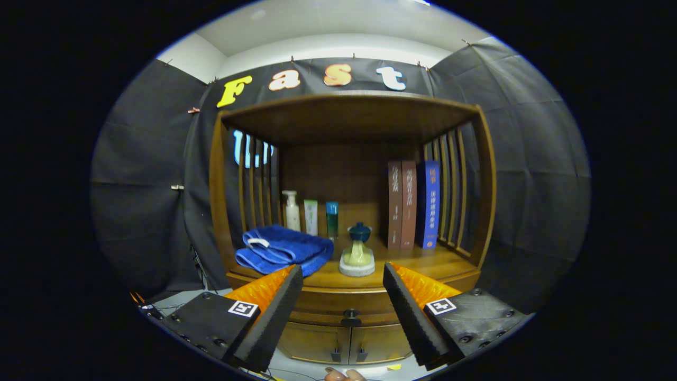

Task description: Pull open the drawer, take out the items inside it, and place them on the countertop above the cabinet.

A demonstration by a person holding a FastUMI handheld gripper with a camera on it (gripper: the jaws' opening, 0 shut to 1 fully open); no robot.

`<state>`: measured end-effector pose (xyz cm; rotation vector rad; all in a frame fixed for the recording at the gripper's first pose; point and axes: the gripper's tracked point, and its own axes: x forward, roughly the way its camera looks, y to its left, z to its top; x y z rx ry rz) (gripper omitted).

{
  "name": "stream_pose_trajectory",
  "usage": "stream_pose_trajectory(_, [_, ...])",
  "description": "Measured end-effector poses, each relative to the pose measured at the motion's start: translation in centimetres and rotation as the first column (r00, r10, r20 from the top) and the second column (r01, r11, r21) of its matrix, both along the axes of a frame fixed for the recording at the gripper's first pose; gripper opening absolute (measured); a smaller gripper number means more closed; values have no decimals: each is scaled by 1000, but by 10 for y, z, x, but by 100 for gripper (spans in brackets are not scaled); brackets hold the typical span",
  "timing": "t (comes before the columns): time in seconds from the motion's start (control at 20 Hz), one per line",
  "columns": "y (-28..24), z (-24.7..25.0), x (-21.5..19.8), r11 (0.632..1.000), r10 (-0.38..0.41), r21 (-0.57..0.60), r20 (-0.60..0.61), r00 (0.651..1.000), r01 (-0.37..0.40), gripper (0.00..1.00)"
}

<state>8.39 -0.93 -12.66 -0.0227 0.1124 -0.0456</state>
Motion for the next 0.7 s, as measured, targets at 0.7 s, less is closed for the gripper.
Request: stream_pose_trajectory(0.7, [25, 105, -91, 998, 59, -11, 43, 997, -58, 99])
